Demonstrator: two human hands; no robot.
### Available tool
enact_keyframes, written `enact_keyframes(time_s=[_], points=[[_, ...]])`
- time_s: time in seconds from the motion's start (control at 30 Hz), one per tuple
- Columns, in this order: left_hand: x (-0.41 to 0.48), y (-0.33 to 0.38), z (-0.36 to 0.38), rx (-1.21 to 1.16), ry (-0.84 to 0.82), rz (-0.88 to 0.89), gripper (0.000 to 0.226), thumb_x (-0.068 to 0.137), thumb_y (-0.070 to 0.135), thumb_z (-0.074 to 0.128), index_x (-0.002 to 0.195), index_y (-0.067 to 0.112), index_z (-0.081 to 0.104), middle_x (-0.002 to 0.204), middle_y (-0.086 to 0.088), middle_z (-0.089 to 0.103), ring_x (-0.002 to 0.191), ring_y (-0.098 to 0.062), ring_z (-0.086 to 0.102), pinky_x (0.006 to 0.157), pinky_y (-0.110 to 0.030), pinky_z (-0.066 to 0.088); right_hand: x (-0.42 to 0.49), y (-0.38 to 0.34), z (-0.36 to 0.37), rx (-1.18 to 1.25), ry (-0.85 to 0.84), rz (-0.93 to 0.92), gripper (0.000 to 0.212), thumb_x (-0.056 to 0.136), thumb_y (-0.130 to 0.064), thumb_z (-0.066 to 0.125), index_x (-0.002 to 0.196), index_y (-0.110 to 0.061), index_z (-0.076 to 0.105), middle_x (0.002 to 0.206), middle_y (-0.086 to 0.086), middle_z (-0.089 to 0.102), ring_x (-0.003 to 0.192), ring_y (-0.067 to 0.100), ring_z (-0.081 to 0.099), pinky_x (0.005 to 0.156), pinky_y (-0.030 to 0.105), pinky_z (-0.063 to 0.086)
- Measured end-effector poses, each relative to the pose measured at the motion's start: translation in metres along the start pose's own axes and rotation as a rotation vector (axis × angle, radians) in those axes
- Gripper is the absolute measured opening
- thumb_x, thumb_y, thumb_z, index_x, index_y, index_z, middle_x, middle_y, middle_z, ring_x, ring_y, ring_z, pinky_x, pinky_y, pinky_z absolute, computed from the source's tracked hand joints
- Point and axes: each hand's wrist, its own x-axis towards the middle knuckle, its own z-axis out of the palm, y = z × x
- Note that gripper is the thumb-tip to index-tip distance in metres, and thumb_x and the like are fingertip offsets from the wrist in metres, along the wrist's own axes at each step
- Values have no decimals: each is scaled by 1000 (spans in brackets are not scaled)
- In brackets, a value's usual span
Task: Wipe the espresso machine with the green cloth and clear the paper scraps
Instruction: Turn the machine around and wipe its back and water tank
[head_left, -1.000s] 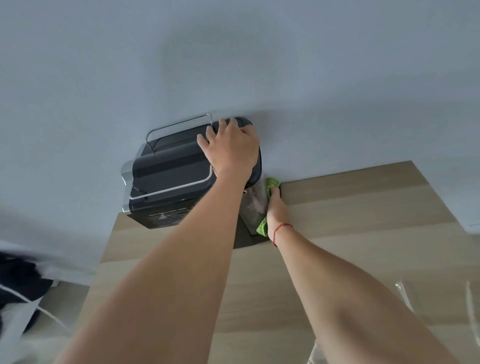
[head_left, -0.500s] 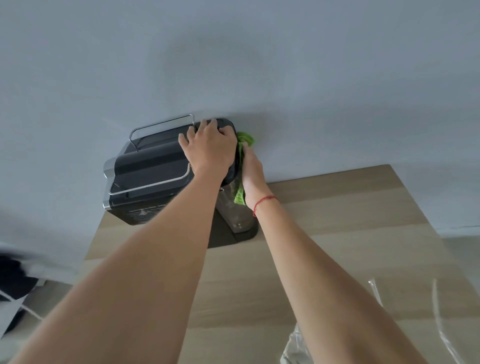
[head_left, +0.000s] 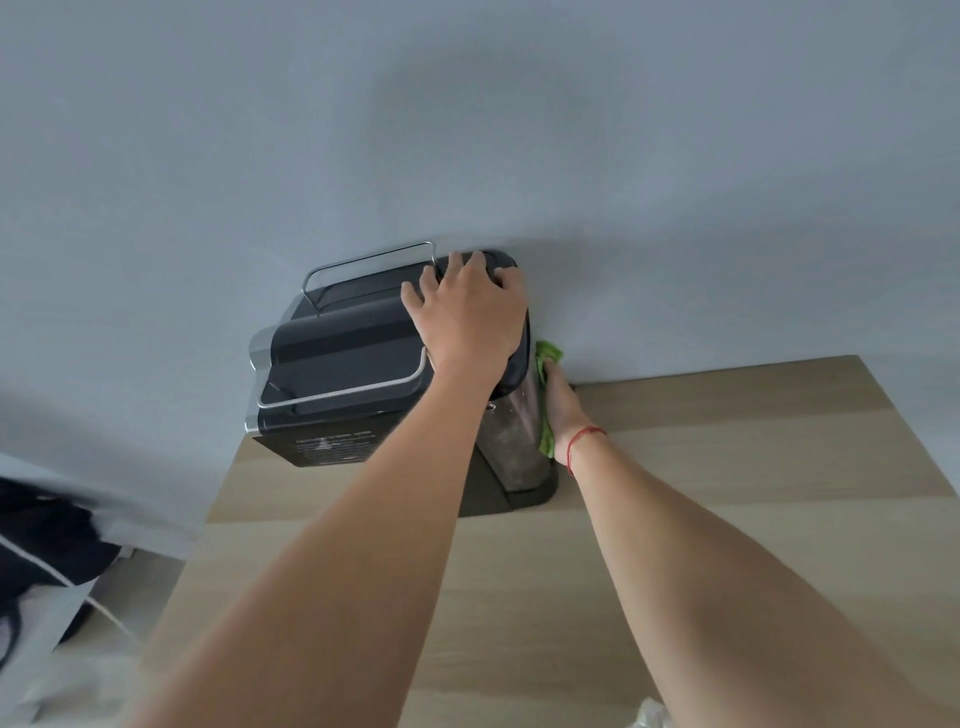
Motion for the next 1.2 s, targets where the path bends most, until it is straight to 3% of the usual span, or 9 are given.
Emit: enact_keyframes(time_s=[0.07, 0.2, 0.27, 0.33, 0.37, 0.6, 0.83, 1.03, 1.2], points=[[0, 1, 0, -2, -2, -1, 40, 92, 34, 31, 105, 15, 64, 119, -3, 62, 124, -32, 47, 111, -50, 23, 1, 8, -7, 23, 12, 18, 47, 99, -49, 37, 110, -15, 67, 88, 4, 76, 72, 14, 74, 64, 25, 58], [-1, 0, 1, 5, 0, 3, 41, 92, 34, 29, 106, 15, 63, 121, -2, 62, 124, -32, 47, 111, -51, 24, 11, 12, -11, -59, 91, 26, 55, 95, -55, 41, 120, -12, 65, 95, 4, 74, 84, 18, 73, 77, 31, 60], [-2, 0, 2, 7, 2, 9, 43, 93, 34, 28, 111, 15, 62, 127, -1, 60, 127, -31, 45, 113, -51, 21, 51, 20, -25, -219, 118, 39, 79, 74, -76, 53, 126, -17, 62, 107, 5, 71, 100, 25, 68, 98, 42, 52], [-1, 1, 2, 9, -3, 7, 44, 94, 35, 28, 115, 16, 62, 130, 0, 58, 130, -31, 43, 114, -50, 19, 103, 27, -39, -281, 126, 64, 102, 49, -86, 60, 127, -20, 62, 120, 7, 68, 107, 30, 65, 104, 49, 45], [-1, 1, 3, 12, -5, 3, 44, 94, 35, 28, 115, 17, 61, 131, 1, 57, 130, -31, 42, 114, -50, 19, 119, 26, -41, -303, 117, 68, 101, 49, -85, 58, 127, -20, 62, 122, 8, 67, 109, 31, 64, 103, 49, 45], [1, 1, 3, 6, -2, -11, 40, 92, 36, 30, 106, 18, 63, 123, 3, 61, 126, -31, 45, 111, -50, 23, 78, -7, -13, -312, 164, 19, 91, 53, -78, 45, 117, -17, 66, 112, 12, 69, 106, 32, 65, 100, 48, 48], [-2, 2, 0, 0, -15, -3, 42, 92, 36, 29, 111, 18, 63, 127, 2, 59, 128, -31, 44, 113, -50, 21, 3, -37, 21, -214, 83, -80, 57, 89, -55, 44, 123, -12, 61, 110, 14, 69, 104, 30, 66, 93, 39, 53], [-3, 2, -1, 1, -17, -4, 44, 93, 36, 29, 113, 17, 63, 128, 1, 59, 127, -31, 44, 114, -50, 19, -24, -60, 40, -162, -10, -197, 53, 89, -52, 48, 127, -16, 60, 118, 13, 68, 109, 27, 65, 99, 42, 51], [-3, 2, -2, -7, -21, -7, 45, 94, 36, 28, 117, 16, 61, 133, 1, 56, 132, -32, 40, 115, -51, 17, -44, -77, 50, -77, -133, -274, 51, 95, -50, 43, 125, -15, 63, 118, 9, 69, 110, 22, 66, 97, 37, 52]])
